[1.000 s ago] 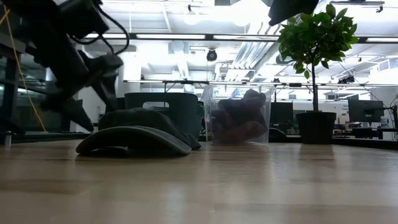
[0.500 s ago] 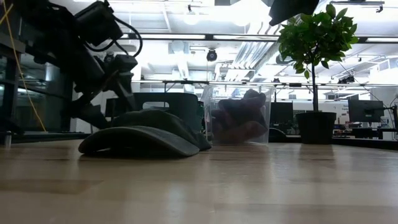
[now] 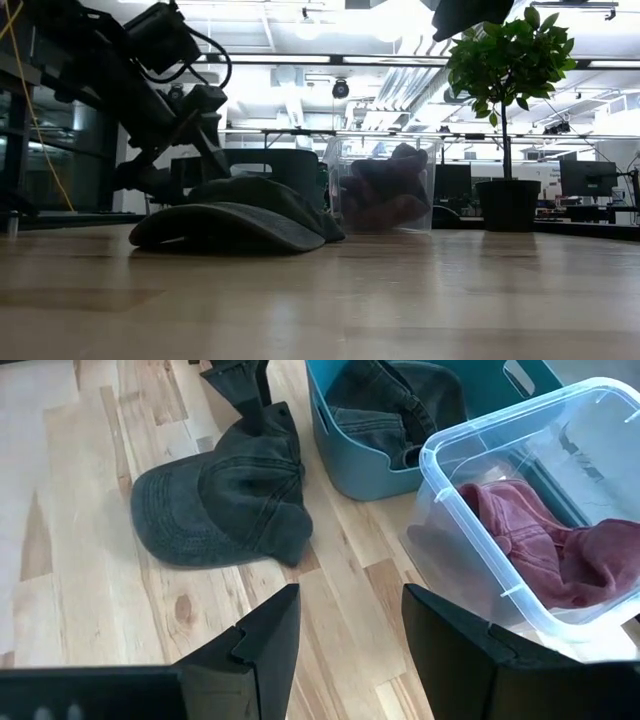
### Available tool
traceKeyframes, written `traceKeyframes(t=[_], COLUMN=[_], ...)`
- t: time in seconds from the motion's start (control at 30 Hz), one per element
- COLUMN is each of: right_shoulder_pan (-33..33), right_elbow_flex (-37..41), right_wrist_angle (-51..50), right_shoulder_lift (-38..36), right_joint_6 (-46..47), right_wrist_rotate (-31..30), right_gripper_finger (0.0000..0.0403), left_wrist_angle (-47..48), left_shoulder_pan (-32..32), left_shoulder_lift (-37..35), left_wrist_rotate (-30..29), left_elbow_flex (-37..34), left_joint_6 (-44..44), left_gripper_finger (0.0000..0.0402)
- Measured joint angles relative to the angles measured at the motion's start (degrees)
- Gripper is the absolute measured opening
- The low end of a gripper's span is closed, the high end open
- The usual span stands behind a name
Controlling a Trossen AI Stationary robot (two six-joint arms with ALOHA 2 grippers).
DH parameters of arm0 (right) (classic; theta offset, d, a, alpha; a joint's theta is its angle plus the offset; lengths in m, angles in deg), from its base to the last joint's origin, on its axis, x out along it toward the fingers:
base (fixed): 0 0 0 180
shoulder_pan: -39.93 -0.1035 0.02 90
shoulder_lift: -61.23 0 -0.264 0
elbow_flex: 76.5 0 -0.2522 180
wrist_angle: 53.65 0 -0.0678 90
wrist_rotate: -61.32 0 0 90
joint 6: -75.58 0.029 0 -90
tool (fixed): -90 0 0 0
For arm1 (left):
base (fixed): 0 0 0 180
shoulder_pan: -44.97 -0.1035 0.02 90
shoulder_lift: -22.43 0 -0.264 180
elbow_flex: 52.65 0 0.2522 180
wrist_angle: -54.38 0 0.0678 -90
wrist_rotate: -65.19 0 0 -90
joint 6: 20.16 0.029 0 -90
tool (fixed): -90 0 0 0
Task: Pick & Place hat
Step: Put the black cap into the blue bin
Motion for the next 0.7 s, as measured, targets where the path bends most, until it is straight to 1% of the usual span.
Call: traceKeyframes(t=[0.1, 0.27, 0.37, 0.5, 0.7], right_shoulder_pan=[-0.01, 0.00, -0.01, 0.01, 0.01], right_elbow_flex=[0.00, 0.00, 0.00, 0.00, 0.00], right_wrist_angle=[0.00, 0.00, 0.00, -0.02, -0.02], right_shoulder_lift=[0.00, 0.00, 0.00, 0.00, 0.00], right_joint_6=[0.02, 0.04, 0.08, 0.08, 0.07], right_wrist_rotate=[0.01, -0.01, -0.10, -0.22, -0.40], right_gripper_finger=[0.0172, 0.0172, 0.0172, 0.0172, 0.0172], left_wrist_angle=[-0.27, -0.84, -0.95, -0.71, -0.85], left_shoulder_pan=[0.02, 0.02, 0.13, 0.13, 0.13], left_shoulder_lift=[0.03, 2.33, 3.49, 5.11, 5.16], left_wrist_rotate=[-0.09, 0.79, 1.88, 2.19, 2.24], left_elbow_flex=[0.00, 0.00, 0.00, 0.00, 0.00], left_joint_6=[-0.44, -1.75, -2.57, -3.65, -4.80], left_gripper_finger=[0.0347, 0.0347, 0.0337, 0.0299, 0.0213])
